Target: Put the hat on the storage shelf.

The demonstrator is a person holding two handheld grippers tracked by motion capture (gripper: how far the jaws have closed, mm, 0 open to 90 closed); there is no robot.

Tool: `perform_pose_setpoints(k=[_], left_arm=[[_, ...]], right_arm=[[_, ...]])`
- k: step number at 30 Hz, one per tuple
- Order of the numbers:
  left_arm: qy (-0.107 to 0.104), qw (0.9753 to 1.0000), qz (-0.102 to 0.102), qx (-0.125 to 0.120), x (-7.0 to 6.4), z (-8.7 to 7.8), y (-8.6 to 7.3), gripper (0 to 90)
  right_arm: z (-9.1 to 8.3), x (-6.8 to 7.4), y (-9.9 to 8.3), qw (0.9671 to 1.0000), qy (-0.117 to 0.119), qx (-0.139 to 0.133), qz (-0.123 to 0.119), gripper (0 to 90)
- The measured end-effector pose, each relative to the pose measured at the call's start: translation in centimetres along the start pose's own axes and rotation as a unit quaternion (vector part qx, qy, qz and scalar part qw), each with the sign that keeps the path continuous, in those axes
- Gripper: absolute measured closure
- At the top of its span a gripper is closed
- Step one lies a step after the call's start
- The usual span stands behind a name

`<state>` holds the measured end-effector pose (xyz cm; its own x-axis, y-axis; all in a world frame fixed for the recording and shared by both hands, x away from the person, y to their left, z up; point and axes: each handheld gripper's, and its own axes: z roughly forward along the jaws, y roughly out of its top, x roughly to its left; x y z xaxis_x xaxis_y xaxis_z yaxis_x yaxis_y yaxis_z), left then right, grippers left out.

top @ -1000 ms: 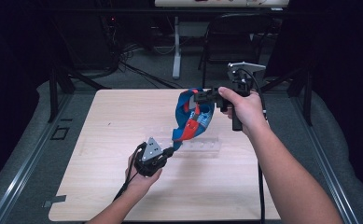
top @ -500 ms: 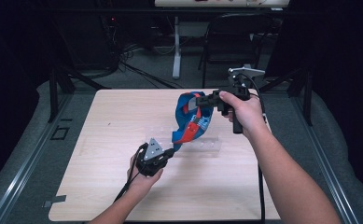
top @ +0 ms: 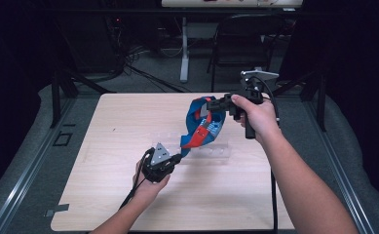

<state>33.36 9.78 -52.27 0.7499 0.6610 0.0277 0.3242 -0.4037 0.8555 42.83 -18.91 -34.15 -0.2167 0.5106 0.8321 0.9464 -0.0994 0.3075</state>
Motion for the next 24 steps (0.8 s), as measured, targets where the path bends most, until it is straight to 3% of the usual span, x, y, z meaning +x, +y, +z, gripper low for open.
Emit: perform_pose_setpoints(k=[12,24], left_arm=[[-0.003,0.9998,-0.012,0.014,0.1,0.6,-1.1,87.8],[-0.005,0.9997,-0.019,0.015,0.1,0.5,-1.2,87.5]], right_arm=[[0.7,-1.0,-0.2,0.9999,-0.01,0.002,0.006,78.6],[0.9,-1.6,-0.2,0.9997,-0.023,0.003,0.007,78.4]])
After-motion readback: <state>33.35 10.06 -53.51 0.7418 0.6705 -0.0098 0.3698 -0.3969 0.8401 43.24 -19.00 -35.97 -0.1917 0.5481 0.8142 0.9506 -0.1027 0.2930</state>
